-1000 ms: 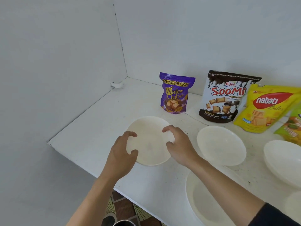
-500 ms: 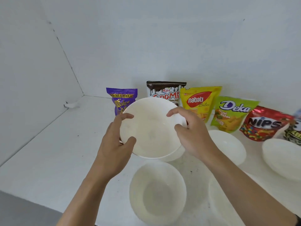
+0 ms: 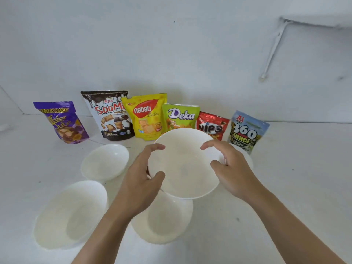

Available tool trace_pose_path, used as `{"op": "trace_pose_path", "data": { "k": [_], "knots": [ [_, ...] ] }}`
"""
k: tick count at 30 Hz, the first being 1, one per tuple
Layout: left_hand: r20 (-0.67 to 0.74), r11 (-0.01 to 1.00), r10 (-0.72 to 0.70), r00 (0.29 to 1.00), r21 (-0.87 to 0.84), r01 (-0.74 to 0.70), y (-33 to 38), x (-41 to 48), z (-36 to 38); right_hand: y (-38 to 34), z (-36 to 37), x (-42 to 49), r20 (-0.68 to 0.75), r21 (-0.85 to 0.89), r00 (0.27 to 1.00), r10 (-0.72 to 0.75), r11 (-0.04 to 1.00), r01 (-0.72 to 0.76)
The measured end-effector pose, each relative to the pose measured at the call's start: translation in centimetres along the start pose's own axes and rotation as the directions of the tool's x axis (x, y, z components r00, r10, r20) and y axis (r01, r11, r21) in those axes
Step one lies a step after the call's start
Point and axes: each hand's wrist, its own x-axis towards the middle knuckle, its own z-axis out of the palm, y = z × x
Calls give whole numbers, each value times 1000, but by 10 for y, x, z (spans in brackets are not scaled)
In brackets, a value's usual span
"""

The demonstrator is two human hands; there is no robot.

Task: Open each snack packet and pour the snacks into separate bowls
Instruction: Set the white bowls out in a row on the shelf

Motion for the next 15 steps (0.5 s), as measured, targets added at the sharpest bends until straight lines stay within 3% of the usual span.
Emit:
{"op": "trace_pose_path", "data": {
  "k": [8, 15],
  "knots": [
    [136, 999, -21, 991, -21, 24, 23, -31, 102, 75, -72, -49, 93, -49, 982, 165, 986, -161],
    [279, 985, -172, 945, 51, 164, 12, -49, 149, 127, -80, -75, 176, -71, 941, 288, 958, -280]
  ]
}}
